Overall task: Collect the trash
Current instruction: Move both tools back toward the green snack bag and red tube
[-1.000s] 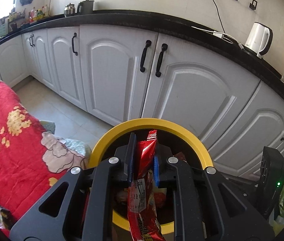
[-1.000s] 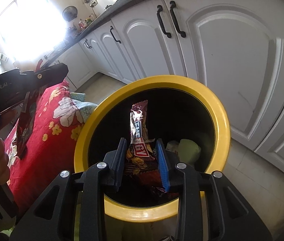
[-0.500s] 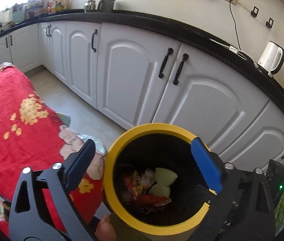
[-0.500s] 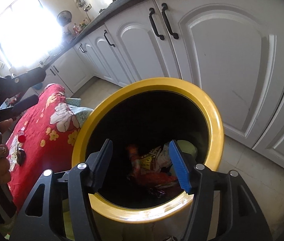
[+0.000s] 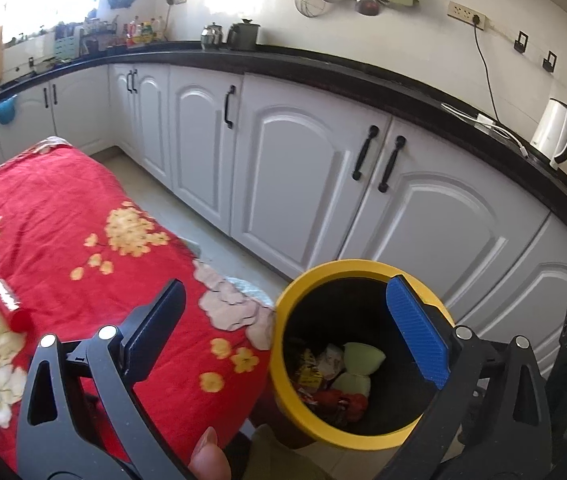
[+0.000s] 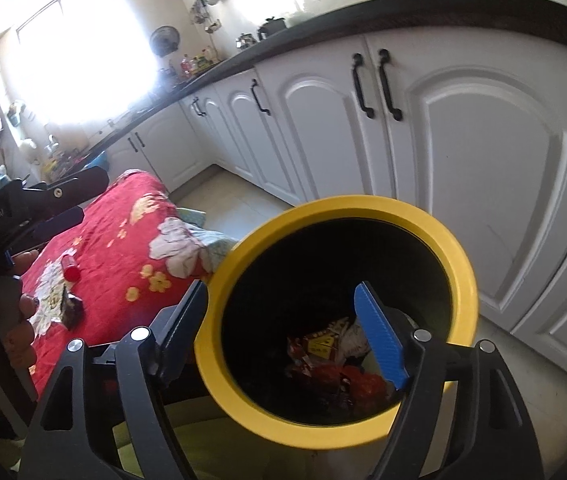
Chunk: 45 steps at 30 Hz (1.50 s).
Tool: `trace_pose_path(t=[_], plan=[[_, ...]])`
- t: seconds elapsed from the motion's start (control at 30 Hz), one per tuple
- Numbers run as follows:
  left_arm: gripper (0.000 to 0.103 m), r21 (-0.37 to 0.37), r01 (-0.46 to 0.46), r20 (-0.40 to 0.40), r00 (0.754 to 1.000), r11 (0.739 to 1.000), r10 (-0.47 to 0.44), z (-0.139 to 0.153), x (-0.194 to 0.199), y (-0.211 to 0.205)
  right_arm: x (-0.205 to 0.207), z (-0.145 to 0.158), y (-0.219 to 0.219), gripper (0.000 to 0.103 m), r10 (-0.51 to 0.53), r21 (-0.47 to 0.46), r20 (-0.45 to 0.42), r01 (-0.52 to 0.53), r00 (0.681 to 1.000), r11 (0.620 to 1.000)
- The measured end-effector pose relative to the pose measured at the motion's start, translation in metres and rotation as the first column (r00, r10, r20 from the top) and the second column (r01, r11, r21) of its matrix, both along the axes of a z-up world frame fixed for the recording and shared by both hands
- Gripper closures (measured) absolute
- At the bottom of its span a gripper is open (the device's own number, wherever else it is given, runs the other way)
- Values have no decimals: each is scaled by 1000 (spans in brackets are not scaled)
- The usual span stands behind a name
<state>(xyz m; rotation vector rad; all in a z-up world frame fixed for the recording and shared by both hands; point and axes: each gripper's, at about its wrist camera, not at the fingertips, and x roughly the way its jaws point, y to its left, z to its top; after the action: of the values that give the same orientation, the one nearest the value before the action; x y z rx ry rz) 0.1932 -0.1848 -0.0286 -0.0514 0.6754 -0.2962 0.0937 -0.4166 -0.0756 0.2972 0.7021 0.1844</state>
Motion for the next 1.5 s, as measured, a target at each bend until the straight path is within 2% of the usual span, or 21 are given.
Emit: trace_pose_path(t=[0.3, 0.77, 1.1, 1.5], plan=[[11, 4, -63, 22, 998, 998, 63, 8, -8, 30, -2, 16, 26, 26, 58, -21, 32, -57, 998, 998], [11, -30, -179, 28, 983, 983, 180, 17, -13, 85, -4, 31, 77, 22, 174, -65, 61, -171, 983, 983], [11, -64, -256, 27, 966, 964, 259, 24, -15, 123, -1, 41, 115, 21, 261, -91, 80, -254, 962, 963], [11, -95, -362, 9, 931, 927, 365, 24, -14, 177, 9, 47, 162, 19, 366, -122, 82, -355, 927, 927]])
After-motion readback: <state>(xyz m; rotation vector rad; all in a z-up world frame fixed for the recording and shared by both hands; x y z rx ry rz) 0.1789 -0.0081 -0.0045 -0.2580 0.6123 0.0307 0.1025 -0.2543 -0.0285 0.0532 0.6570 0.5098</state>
